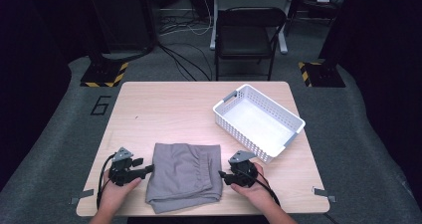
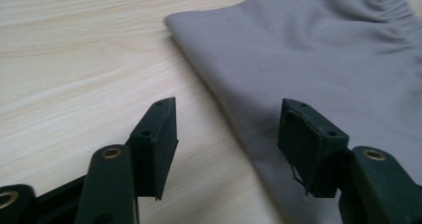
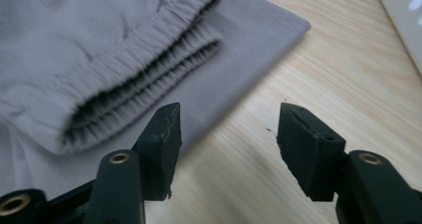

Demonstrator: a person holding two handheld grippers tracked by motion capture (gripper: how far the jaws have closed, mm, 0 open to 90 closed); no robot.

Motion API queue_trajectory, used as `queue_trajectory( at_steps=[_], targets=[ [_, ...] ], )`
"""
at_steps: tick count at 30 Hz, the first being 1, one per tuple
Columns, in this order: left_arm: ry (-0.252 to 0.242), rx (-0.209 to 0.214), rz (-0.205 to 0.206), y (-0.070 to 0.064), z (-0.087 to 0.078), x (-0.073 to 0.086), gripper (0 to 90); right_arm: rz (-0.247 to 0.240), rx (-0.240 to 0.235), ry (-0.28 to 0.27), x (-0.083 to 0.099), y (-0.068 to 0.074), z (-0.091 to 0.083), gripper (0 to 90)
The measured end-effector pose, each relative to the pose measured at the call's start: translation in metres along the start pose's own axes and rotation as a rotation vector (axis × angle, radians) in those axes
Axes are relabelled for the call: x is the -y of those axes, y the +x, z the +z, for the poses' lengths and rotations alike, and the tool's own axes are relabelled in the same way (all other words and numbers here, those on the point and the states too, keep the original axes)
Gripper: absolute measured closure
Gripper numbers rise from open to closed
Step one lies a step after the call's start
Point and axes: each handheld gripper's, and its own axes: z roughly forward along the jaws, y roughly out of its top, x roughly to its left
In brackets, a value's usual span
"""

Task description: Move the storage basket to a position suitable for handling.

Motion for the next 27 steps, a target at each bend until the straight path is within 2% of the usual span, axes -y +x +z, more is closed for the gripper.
queue_trajectory(
  at_steps=[2, 3, 7, 8, 9, 12, 14, 15, 16, 17, 18, 19, 21, 23, 24, 27],
  targets=[
    [0.001, 0.004, 0.015, -0.007, 0.002, 0.0, 39.1, 0.02, -0.025, 0.008, -0.002, 0.003, 0.003, 40.6],
    [0.017, 0.016, 0.027, -0.009, 0.002, 0.0, 39.0, 0.009, -0.029, 0.011, -0.003, 0.005, 0.005, 39.7],
    [0.025, 0.035, 0.029, -0.016, 0.005, 0.0, 37.3, -0.014, -0.032, 0.031, -0.005, 0.011, 0.013, 38.8],
    [0.025, 0.035, 0.029, -0.016, 0.005, 0.0, 37.3, -0.014, -0.032, 0.031, -0.005, 0.011, 0.013, 38.8],
    [0.029, 0.036, 0.035, -0.018, 0.007, 0.0, 37.3, -0.034, -0.024, 0.052, -0.005, 0.013, 0.017, 38.8],
    [0.047, 0.039, 0.048, -0.021, 0.011, 0.001, 37.1, -0.044, -0.023, 0.047, -0.004, 0.013, 0.019, 40.3],
    [0.041, 0.03, 0.058, -0.022, 0.012, 0.002, 37.1, -0.046, -0.041, 0.048, -0.004, 0.013, 0.019, 46.6],
    [0.057, 0.036, 0.06, -0.023, 0.012, 0.002, 37.1, -0.046, -0.041, 0.048, -0.004, 0.013, 0.019, 46.6],
    [0.06, 0.029, 0.074, -0.025, 0.015, 0.003, 37.2, -0.032, -0.069, 0.034, -0.003, 0.013, 0.02, 52.2],
    [0.07, 0.033, 0.081, -0.026, 0.015, 0.004, 37.3, -0.044, -0.076, 0.038, -0.003, 0.013, 0.019, 55.6],
    [0.07, 0.033, 0.081, -0.026, 0.015, 0.004, 38.0, -0.044, -0.076, 0.038, -0.003, 0.013, 0.019, 55.6],
    [0.07, 0.037, 0.085, -0.028, 0.017, 0.004, 39.9, -0.046, -0.093, 0.033, -0.002, 0.015, 0.019, 62.9],
    [0.07, 0.035, 0.096, -0.029, 0.018, 0.004, 42.0, -0.053, -0.112, 0.033, -0.002, 0.015, 0.019, 71.2],
    [0.065, 0.039, 0.094, -0.03, 0.019, 0.004, 42.9, -0.056, -0.116, 0.041, -0.003, 0.016, 0.018, 74.8],
    [0.065, 0.045, 0.094, -0.03, 0.02, 0.004, 46.0, -0.072, -0.116, 0.04, -0.004, 0.019, 0.018, 82.5],
    [0.068, 0.057, 0.086, -0.03, 0.02, 0.004, 48.0, -0.086, -0.111, 0.063, -0.005, 0.019, 0.016, 84.1]
  ],
)
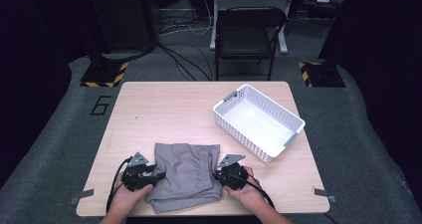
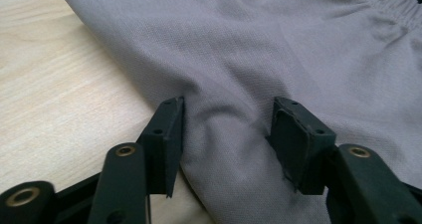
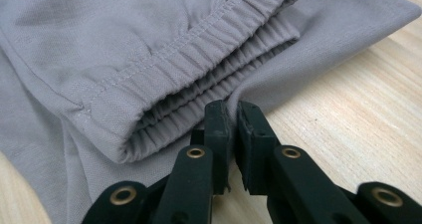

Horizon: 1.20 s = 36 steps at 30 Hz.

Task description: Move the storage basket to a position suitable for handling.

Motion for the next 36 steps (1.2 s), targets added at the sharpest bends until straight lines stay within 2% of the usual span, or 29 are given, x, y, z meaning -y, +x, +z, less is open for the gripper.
queue_trajectory(
  at_steps=[2, 3, 6, 10, 13, 15, 16, 17, 18, 19, 20, 21, 22, 24, 25, 26, 27, 29, 30, 31, 32, 35, 36],
  targets=[
    [-0.008, 0.01, -0.009, -0.003, 0.002, 0.0, 48.7, 0.019, -0.01, 0.017, 0.0, -0.001, -0.003, 84.9],
    [0.015, 0.018, 0.016, -0.002, 0.001, -0.001, 48.7, 0.038, -0.01, 0.024, 0.0, 0.0, -0.004, 85.0],
    [0.018, 0.019, 0.03, -0.007, 0.003, -0.002, 48.6, 0.026, -0.017, 0.035, 0.003, -0.002, -0.01, 85.0],
    [0.02, 0.03, 0.006, -0.013, 0.006, -0.004, 48.5, 0.038, -0.014, 0.05, 0.006, -0.002, -0.016, 85.1],
    [0.028, 0.031, 0.023, -0.015, 0.007, -0.005, 48.4, 0.058, -0.01, 0.044, 0.007, -0.003, -0.018, 85.0],
    [0.027, 0.033, 0.02, -0.017, 0.009, -0.005, 47.4, 0.063, -0.01, 0.04, 0.009, -0.005, -0.02, 84.7],
    [0.038, 0.037, 0.029, -0.016, 0.008, -0.007, 46.3, 0.069, -0.005, 0.044, 0.01, -0.006, -0.022, 79.4],
    [0.038, 0.037, 0.029, -0.016, 0.008, -0.007, 45.2, 0.097, -0.002, 0.042, 0.011, -0.004, -0.022, 73.5],
    [0.025, 0.031, 0.028, -0.015, 0.007, -0.008, 43.5, 0.08, 0.002, 0.032, 0.01, -0.007, -0.023, 66.8],
    [0.025, 0.031, 0.028, -0.015, 0.007, -0.008, 43.1, 0.09, -0.003, 0.035, 0.01, -0.008, -0.025, 64.0],
    [0.022, 0.035, 0.009, -0.014, 0.005, -0.008, 42.0, 0.107, -0.005, 0.012, 0.009, -0.009, -0.028, 60.4],
    [0.025, 0.033, 0.017, -0.012, 0.002, -0.009, 42.0, 0.107, -0.005, 0.012, 0.009, -0.009, -0.028, 60.4],
    [0.015, 0.028, 0.009, -0.012, -0.001, -0.009, 41.7, 0.134, 0.005, -0.025, 0.008, -0.012, -0.036, 56.6],
    [0.002, 0.025, 0.003, -0.01, -0.004, -0.01, 41.5, 0.176, 0.029, -0.051, 0.006, -0.015, -0.045, 52.7],
    [0.002, 0.025, 0.003, -0.01, -0.004, -0.01, 41.4, 0.176, 0.029, -0.051, 0.006, -0.015, -0.045, 52.7],
    [-0.006, 0.021, -0.005, -0.009, -0.008, -0.011, 41.2, 0.216, 0.062, -0.068, 0.006, -0.021, -0.054, 48.7],
    [-0.019, 0.013, -0.011, -0.008, -0.01, -0.011, 40.9, 0.227, 0.069, -0.07, 0.007, -0.024, -0.058, 47.0],
    [-0.033, -0.001, -0.018, -0.005, -0.012, -0.012, 40.3, 0.252, 0.124, -0.091, 0.008, -0.032, -0.069, 43.2],
    [-0.033, -0.001, -0.018, -0.005, -0.012, -0.012, 39.9, 0.252, 0.124, -0.091, 0.008, -0.032, -0.069, 43.2],
    [-0.033, 0.006, -0.039, -0.004, -0.014, -0.011, 39.5, 0.284, 0.161, -0.109, 0.009, -0.04, -0.081, 38.7],
    [-0.051, -0.014, -0.046, 0.0, -0.014, -0.01, 39.1, 0.304, 0.179, -0.116, 0.009, -0.042, -0.085, 37.3],
    [-0.048, -0.021, -0.056, 0.005, -0.015, -0.01, 39.0, 0.321, 0.245, -0.146, 0.009, -0.05, -0.099, 33.2],
    [-0.044, -0.039, -0.067, 0.01, -0.015, -0.008, 39.0, 0.318, 0.263, -0.151, 0.009, -0.054, -0.103, 32.2]
  ],
)
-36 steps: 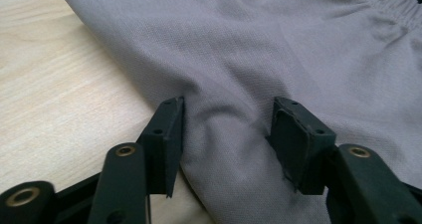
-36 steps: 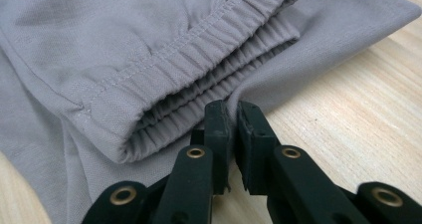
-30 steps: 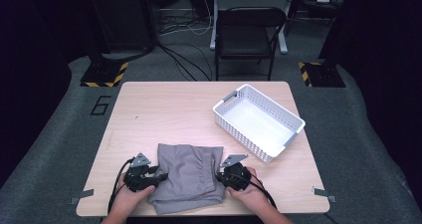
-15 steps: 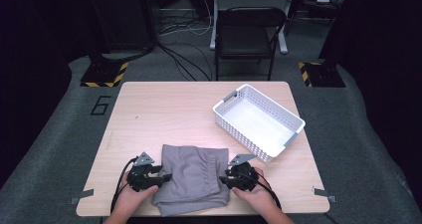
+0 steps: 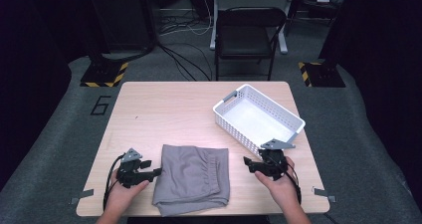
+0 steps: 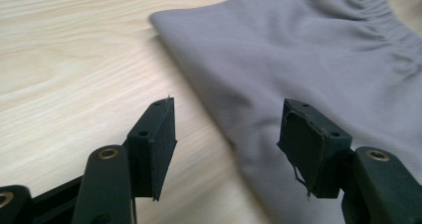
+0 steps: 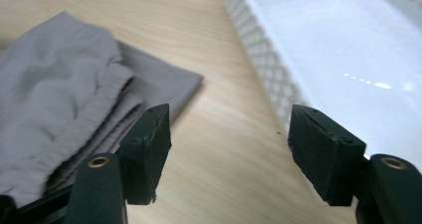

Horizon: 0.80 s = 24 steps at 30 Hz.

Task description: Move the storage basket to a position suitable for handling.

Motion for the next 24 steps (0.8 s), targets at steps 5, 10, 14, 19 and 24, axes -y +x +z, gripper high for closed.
queue_trajectory(
  at_steps=[5, 10, 14, 19, 24],
  targets=[
    [0.01, -0.025, -0.014, 0.009, 0.0, 0.001, 39.1, 0.024, 0.053, -0.008, -0.005, -0.016, -0.007, 30.7],
    [0.012, -0.074, -0.016, 0.02, 0.001, 0.004, 39.0, 0.079, 0.156, -0.011, -0.01, -0.042, -0.012, 28.9],
    [0.059, -0.066, -0.031, 0.028, 0.003, 0.006, 38.3, 0.123, 0.216, -0.001, -0.008, -0.058, -0.013, 25.5],
    [0.041, -0.082, -0.025, 0.032, 0.004, 0.008, 39.2, 0.167, 0.262, 0.009, -0.004, -0.072, -0.015, 25.0],
    [0.036, -0.106, 0.014, 0.034, 0.004, 0.009, 38.9, 0.214, 0.276, 0.03, 0.001, -0.08, -0.013, 25.0]
  ],
)
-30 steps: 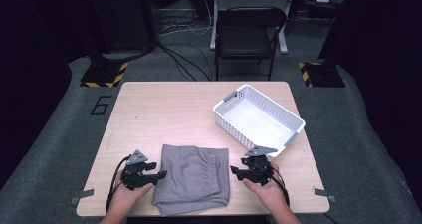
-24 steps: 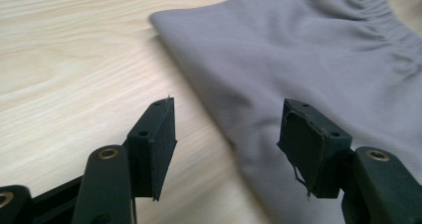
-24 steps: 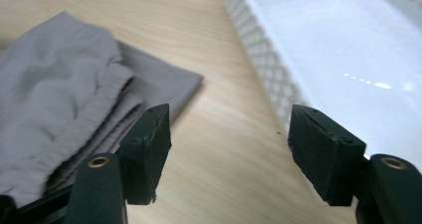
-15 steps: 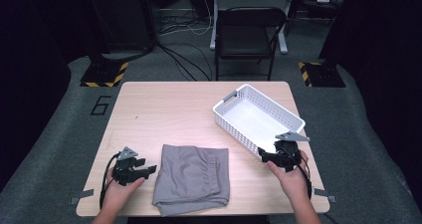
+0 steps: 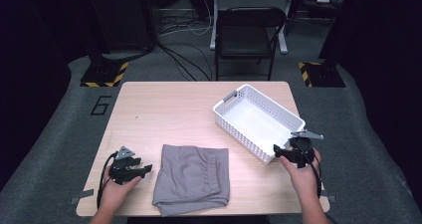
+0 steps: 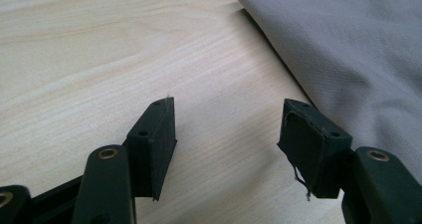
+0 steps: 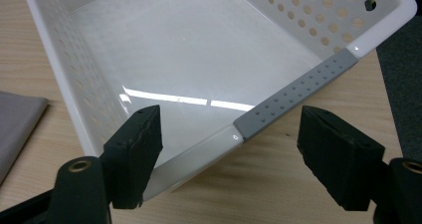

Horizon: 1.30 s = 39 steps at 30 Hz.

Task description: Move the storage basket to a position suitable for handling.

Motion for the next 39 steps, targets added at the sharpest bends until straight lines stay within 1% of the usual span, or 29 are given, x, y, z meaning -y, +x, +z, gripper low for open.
queue_trajectory(
  at_steps=[2, 3, 4, 5, 6, 7, 9, 10, 11, 12, 13, 14, 15, 17, 19, 20, 21, 23, 24, 27, 28, 30, 31, 33, 34, 35, 37, 39],
  targets=[
    [-0.003, 0.0, 0.004, 0.0, 0.0, 0.001, 38.7, 0.005, 0.002, 0.01, 0.001, -0.002, 0.002, 25.0],
    [-0.007, -0.001, 0.014, 0.001, 0.001, 0.001, 38.6, 0.001, 0.003, 0.016, 0.001, -0.003, 0.003, 24.8],
    [-0.009, -0.004, 0.02, 0.001, 0.001, 0.001, 38.6, 0.011, -0.004, 0.015, 0.001, -0.004, 0.004, 24.8],
    [-0.021, -0.006, 0.012, 0.0, 0.001, 0.002, 38.5, 0.027, -0.002, 0.02, 0.0, -0.003, 0.005, 24.9],
    [-0.031, -0.009, 0.015, 0.0, 0.002, 0.003, 38.5, 0.015, -0.003, 0.026, 0.0, -0.004, 0.005, 25.0],
    [-0.031, -0.009, 0.015, 0.0, 0.002, 0.003, 38.4, 0.015, -0.003, 0.026, 0.0, -0.004, 0.005, 25.0],
    [-0.034, -0.003, 0.021, 0.001, 0.002, 0.004, 37.1, 0.035, -0.01, 0.04, -0.001, -0.003, 0.009, 25.1],
    [-0.047, -0.008, 0.021, 0.001, 0.003, 0.004, 36.8, 0.035, -0.012, 0.044, -0.001, -0.002, 0.01, 25.3],
    [-0.038, -0.006, 0.033, 0.001, 0.002, 0.004, 36.8, 0.038, -0.013, 0.052, -0.001, -0.002, 0.011, 25.5],
    [-0.038, -0.007, 0.036, 0.001, 0.002, 0.004, 36.6, 0.038, -0.013, 0.056, -0.001, -0.001, 0.012, 25.1],
    [-0.038, -0.007, 0.036, 0.001, 0.002, 0.004, 36.3, 0.038, -0.013, 0.056, -0.001, -0.001, 0.012, 25.1],
    [-0.048, -0.015, 0.035, 0.0, 0.003, 0.005, 35.6, 0.046, -0.005, 0.068, -0.002, 0.0, 0.015, 24.7],
    [-0.05, -0.014, 0.032, -0.002, 0.003, 0.005, 35.0, 0.04, -0.002, 0.069, -0.002, 0.0, 0.015, 24.7],
    [-0.047, -0.016, 0.039, -0.002, 0.004, 0.005, 33.9, 0.048, -0.002, 0.08, -0.004, 0.0, 0.017, 25.1],
    [-0.043, -0.014, 0.039, -0.002, 0.003, 0.005, 33.4, 0.062, 0.002, 0.085, -0.006, -0.001, 0.018, 28.0],
    [-0.038, -0.016, 0.049, -0.002, 0.003, 0.004, 33.4, 0.049, 0.004, 0.07, -0.007, -0.003, 0.019, 30.1],
    [-0.038, -0.016, 0.049, -0.002, 0.003, 0.004, 33.3, 0.064, 0.007, 0.077, -0.008, -0.002, 0.019, 31.2],
    [-0.039, -0.017, 0.049, -0.002, 0.003, 0.004, 33.3, 0.058, 0.013, 0.073, -0.01, -0.003, 0.022, 32.5],
    [-0.043, -0.018, 0.044, -0.002, 0.003, 0.005, 33.3, 0.057, 0.022, 0.08, -0.014, -0.001, 0.026, 34.1],
    [-0.045, -0.017, 0.038, -0.002, 0.004, 0.005, 33.3, 0.043, 0.018, 0.091, -0.022, 0.003, 0.033, 35.8],
    [-0.046, -0.017, 0.037, -0.002, 0.004, 0.005, 33.3, 0.028, 0.016, 0.091, -0.026, 0.005, 0.037, 36.8],
    [-0.047, -0.017, 0.038, -0.002, 0.004, 0.005, 33.3, 0.026, 0.015, 0.095, -0.028, 0.008, 0.039, 37.7],
    [-0.048, -0.017, 0.035, -0.002, 0.004, 0.005, 33.3, 0.023, 0.013, 0.099, -0.032, 0.013, 0.044, 39.3],
    [-0.051, -0.019, 0.033, -0.002, 0.004, 0.005, 33.3, -0.009, 0.009, 0.098, -0.039, 0.019, 0.05, 42.8],
    [-0.052, -0.018, 0.032, -0.002, 0.004, 0.005, 33.3, -0.025, 0.006, 0.11, -0.045, 0.025, 0.055, 45.8],
    [-0.052, -0.017, 0.032, -0.002, 0.004, 0.005, 33.3, -0.025, 0.006, 0.11, -0.045, 0.025, 0.055, 45.8],
    [-0.054, -0.017, 0.031, -0.002, 0.004, 0.005, 33.2, -0.041, -0.007, 0.123, -0.053, 0.035, 0.063, 49.8],
    [-0.056, -0.015, 0.03, -0.002, 0.004, 0.005, 33.2, -0.063, -0.014, 0.13, -0.059, 0.041, 0.069, 52.8]
  ],
)
